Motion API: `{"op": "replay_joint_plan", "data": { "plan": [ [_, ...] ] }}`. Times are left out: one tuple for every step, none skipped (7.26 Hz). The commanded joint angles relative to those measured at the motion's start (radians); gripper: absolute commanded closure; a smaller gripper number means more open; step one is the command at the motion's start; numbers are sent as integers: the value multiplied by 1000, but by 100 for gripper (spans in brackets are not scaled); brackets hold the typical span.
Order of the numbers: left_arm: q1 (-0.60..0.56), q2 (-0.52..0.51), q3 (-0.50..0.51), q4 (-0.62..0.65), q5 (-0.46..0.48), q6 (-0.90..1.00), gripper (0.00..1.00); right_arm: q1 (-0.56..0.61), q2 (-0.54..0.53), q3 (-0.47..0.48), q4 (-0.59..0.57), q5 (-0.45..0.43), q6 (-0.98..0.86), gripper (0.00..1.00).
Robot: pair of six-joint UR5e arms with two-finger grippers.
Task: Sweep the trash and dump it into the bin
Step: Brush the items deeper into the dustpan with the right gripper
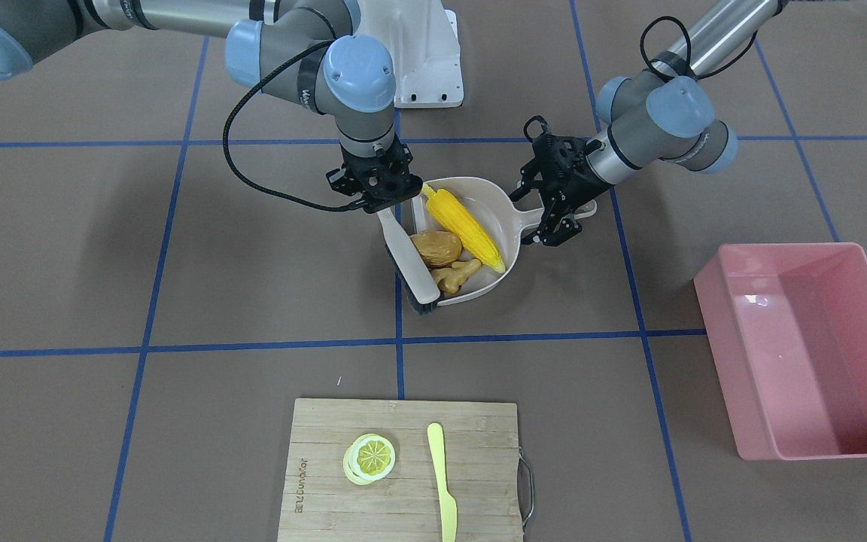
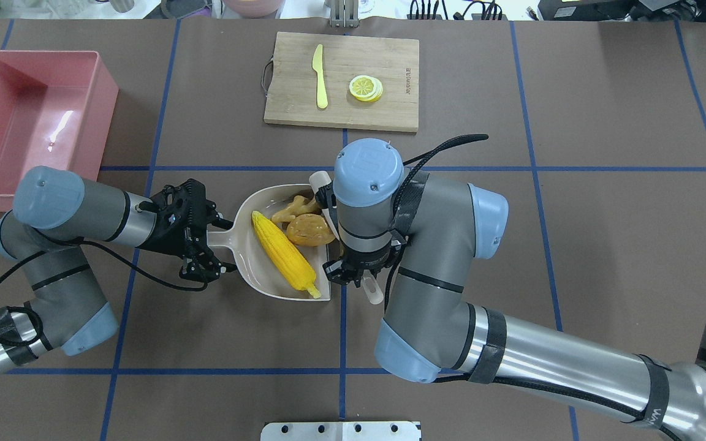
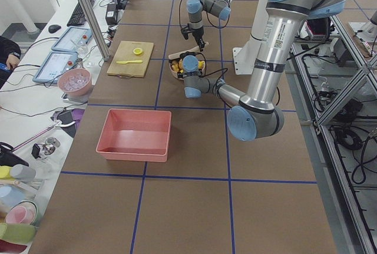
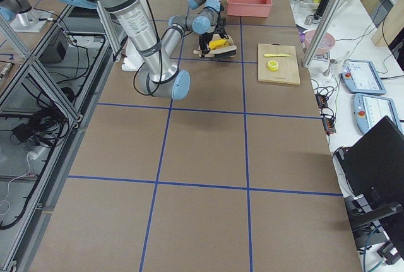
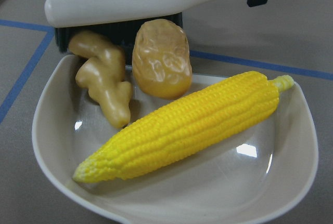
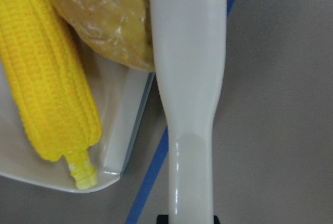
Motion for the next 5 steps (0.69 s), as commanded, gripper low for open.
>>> {"op": "replay_joint_plan", "data": {
  "plan": [
    [1, 1, -2, 0, 0, 0, 12, -29, 20, -1, -2, 3, 27, 100],
    [1, 1, -2, 0, 0, 0, 12, -36, 31, -4, -2, 3, 31, 100],
    [1, 1, -3, 0, 0, 0, 12, -38, 48, -6, -9, 4, 40, 100],
    [1, 1, -5, 0, 0, 0, 12, -38, 53, -4, -11, 9, 43, 100],
    [1, 1, -5, 0, 0, -2, 18, -43, 56, -6, -11, 12, 56, 100]
  ]
}}
